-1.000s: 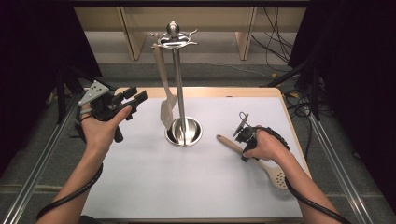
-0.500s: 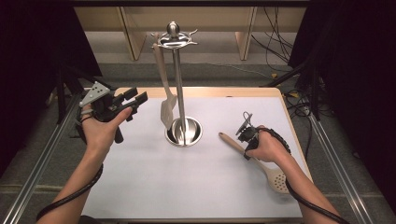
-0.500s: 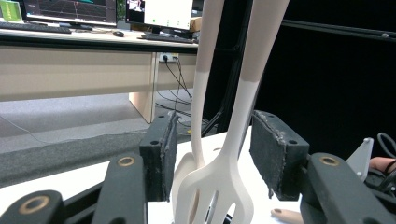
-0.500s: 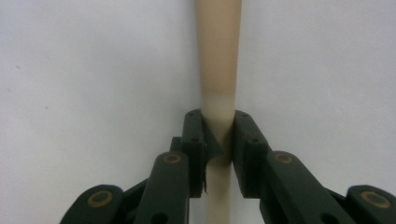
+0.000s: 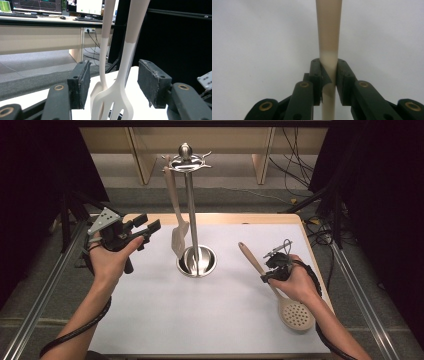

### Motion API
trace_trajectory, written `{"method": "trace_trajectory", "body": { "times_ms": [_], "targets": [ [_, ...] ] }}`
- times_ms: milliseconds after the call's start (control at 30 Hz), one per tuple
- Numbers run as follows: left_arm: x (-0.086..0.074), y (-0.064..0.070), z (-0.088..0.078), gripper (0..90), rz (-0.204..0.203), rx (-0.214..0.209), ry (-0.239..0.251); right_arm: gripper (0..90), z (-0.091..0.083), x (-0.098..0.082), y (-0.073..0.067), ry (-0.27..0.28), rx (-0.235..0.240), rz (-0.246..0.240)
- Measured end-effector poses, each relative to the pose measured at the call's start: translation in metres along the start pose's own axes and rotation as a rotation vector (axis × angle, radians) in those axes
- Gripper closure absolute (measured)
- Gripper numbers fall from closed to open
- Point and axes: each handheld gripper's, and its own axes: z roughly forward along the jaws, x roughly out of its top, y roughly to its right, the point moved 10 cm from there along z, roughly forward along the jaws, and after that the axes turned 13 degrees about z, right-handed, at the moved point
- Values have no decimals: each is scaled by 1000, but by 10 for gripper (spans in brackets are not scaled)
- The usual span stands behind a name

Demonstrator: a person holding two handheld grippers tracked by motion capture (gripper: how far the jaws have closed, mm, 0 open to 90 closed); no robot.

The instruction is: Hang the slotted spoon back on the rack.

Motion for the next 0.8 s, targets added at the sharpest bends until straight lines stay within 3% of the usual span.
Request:
{"method": "trace_trajectory", "body": {
  "times_ms": [100, 200, 233, 267, 367, 400, 433, 467, 633, 667, 700, 767, 800],
  "targets": [
    [1, 2, 0, 425, 6, -2, 4, 777, -9, 5, -6, 88, 66, 5],
    [3, 5, 0, 438, 14, -1, 12, 777, -17, 9, -8, 154, 98, -22],
    [3, 5, 0, 442, 14, -1, 12, 777, -17, 9, -8, 154, 98, -22],
    [5, 7, 0, 446, 18, -2, 18, 777, -22, 13, -9, 204, 95, -28],
    [7, 8, -1, 459, 25, -2, 27, 777, -25, 14, -13, 238, 111, -28],
    [8, 10, -2, 459, 28, -3, 29, 777, -26, 16, -17, 272, 136, -15],
    [9, 11, -2, 461, 31, -7, 33, 777, -27, 17, -16, 288, 129, -30],
    [12, 14, -3, 467, 32, -9, 39, 778, -32, 15, -14, 290, 68, -2],
    [16, 22, -4, 476, 46, -28, 49, 778, -40, 16, -17, 331, 77, 26],
    [18, 27, -4, 476, 54, -35, 51, 778, -41, 20, -18, 374, 86, -8],
    [18, 27, -4, 476, 54, -35, 51, 778, -44, 18, -20, 361, 85, 9],
    [19, 32, -3, 476, 63, -46, 52, 778, -45, 20, -19, 383, 80, -13],
    [20, 35, -2, 476, 65, -52, 55, 778, -49, 19, -25, 379, 87, 20]
  ]
}}
